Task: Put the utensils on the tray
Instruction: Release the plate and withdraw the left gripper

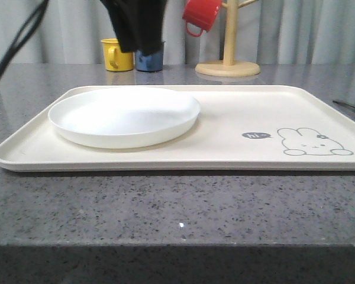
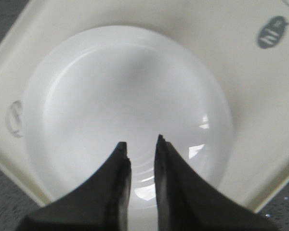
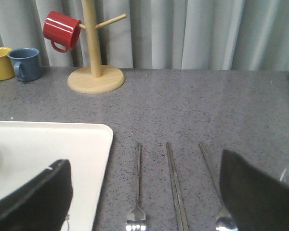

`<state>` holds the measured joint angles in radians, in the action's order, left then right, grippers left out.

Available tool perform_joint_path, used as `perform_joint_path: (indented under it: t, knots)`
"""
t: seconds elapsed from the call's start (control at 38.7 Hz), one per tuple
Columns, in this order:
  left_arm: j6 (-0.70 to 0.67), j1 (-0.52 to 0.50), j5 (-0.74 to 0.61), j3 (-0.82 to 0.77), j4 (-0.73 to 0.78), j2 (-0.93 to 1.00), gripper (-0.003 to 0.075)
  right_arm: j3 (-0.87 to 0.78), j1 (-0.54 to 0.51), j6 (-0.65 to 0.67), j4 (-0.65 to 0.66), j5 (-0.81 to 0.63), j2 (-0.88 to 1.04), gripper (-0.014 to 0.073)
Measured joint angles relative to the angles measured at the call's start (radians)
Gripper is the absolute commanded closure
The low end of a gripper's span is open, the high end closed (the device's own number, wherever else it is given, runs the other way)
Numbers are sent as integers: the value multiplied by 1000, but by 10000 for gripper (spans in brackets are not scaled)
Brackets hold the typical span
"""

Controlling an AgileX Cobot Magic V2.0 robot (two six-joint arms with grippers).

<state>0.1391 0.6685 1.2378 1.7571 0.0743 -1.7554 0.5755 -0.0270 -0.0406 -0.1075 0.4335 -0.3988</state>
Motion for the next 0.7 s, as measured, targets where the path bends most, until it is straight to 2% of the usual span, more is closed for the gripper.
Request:
perform_joint_path:
  t: [0.08, 0.23, 0.36, 0.52, 0.7]
  knots:
    - [-2, -74, 2, -2, -18, 26, 741, 0, 0, 0, 0, 0, 0, -49]
    - [-4, -226, -11, -69, -74, 111, 738, 0, 0, 0, 0, 0, 0, -49]
    - [-4, -344, -76, -201, -95, 213, 738, 0, 0, 0, 0, 0, 0, -49]
    - [-4, -482, -233, -443, -118, 369, 738, 0, 0, 0, 0, 0, 0, -49]
    - [-5, -575, -486, -748, -138, 600, 738, 0, 0, 0, 0, 0, 0, -49]
